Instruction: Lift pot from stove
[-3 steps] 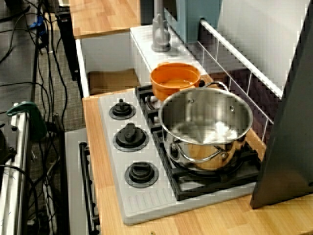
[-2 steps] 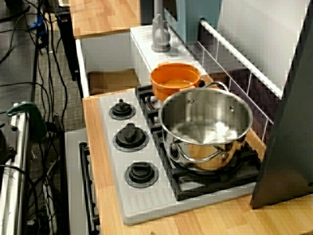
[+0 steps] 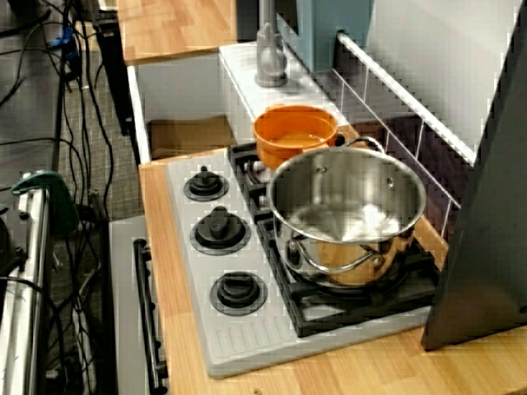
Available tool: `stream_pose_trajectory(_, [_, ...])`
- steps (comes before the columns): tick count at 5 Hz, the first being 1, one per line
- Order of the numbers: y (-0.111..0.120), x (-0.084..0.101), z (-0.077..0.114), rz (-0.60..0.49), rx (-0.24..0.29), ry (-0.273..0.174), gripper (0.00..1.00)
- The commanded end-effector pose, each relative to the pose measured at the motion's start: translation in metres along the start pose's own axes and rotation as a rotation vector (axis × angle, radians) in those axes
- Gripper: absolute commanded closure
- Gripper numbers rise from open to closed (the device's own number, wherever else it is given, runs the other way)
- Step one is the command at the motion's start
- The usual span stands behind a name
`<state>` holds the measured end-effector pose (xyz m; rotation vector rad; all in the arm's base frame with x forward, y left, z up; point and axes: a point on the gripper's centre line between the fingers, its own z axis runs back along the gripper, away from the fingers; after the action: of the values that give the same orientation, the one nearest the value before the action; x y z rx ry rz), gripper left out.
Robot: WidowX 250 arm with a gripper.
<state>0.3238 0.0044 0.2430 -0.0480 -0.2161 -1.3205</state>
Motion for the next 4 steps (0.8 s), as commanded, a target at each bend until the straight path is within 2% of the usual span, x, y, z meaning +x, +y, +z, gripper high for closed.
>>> stream_pose_trajectory(1, [0.011,0.003,-0.017,0.008,0.015,0.033,0.0])
stream_pose_trajectory(3, [0.009,0.003,-0.044,-0.029,0.012,0.056,0.0])
stream_pose_trajectory(4, [0.014,-0.002,-0.07,-0.041,-0.026,0.052,0.0])
